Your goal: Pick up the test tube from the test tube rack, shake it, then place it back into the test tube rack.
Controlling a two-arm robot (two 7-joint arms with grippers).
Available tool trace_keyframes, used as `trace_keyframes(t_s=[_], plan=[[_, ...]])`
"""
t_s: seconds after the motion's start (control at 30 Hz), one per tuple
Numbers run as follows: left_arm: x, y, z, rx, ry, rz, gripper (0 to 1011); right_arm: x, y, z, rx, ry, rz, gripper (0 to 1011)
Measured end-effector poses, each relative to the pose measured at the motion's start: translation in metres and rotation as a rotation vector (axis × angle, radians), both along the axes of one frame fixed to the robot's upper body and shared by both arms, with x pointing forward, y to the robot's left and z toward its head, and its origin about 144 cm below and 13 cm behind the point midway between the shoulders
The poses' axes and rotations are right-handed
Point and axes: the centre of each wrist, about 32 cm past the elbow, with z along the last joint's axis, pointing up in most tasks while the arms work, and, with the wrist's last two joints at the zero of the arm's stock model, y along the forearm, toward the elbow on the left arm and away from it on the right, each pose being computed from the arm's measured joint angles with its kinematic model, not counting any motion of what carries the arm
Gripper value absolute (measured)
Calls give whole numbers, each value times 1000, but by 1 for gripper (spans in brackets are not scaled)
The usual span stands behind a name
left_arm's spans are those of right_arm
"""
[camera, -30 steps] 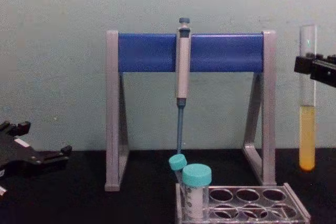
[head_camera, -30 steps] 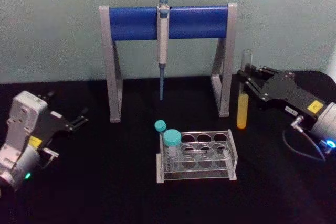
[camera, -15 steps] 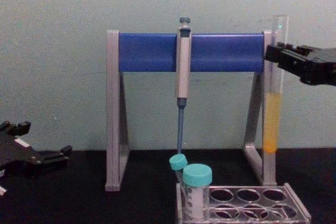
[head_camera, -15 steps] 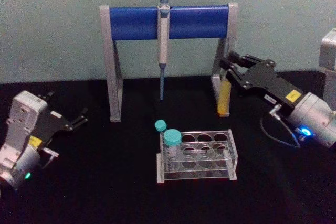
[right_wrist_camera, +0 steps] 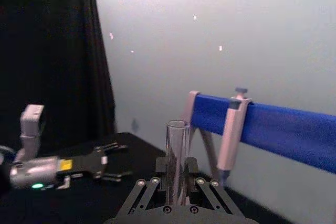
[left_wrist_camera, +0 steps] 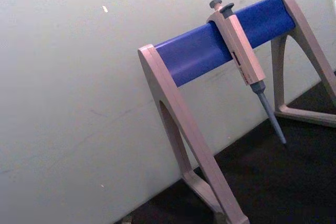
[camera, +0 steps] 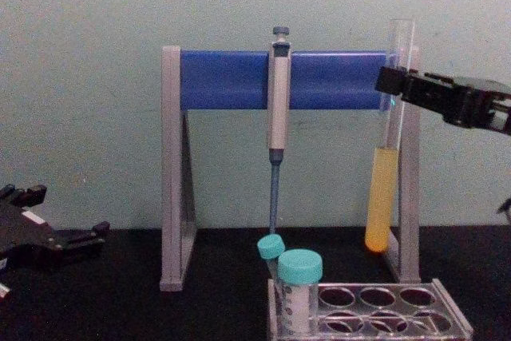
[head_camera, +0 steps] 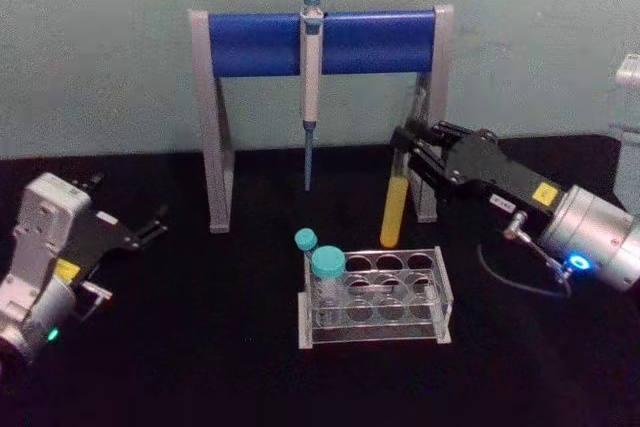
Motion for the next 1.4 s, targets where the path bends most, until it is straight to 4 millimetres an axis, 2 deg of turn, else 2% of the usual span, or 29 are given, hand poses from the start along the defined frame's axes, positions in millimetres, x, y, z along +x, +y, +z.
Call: trace_keyframes(t_s=[0.3, 0.57, 0.83, 1.07, 1.4], plan=[[0, 0, 0, 0, 0, 0, 1001, -19, -18, 11, -56, 37, 0, 229], [0, 0, 0, 0, 0, 0, 1001, -30, -31, 22, -162, 7, -124, 229], [0, 0, 0, 0, 0, 0, 1001, -30, -25, 27, -248, -78, -244, 229], [0, 0, 0, 0, 0, 0, 1001, -19, -10, 15, -182, -106, -303, 229], [0, 0, 0, 0, 0, 0, 1001, -7, 2, 1, -16, -75, -183, 229]])
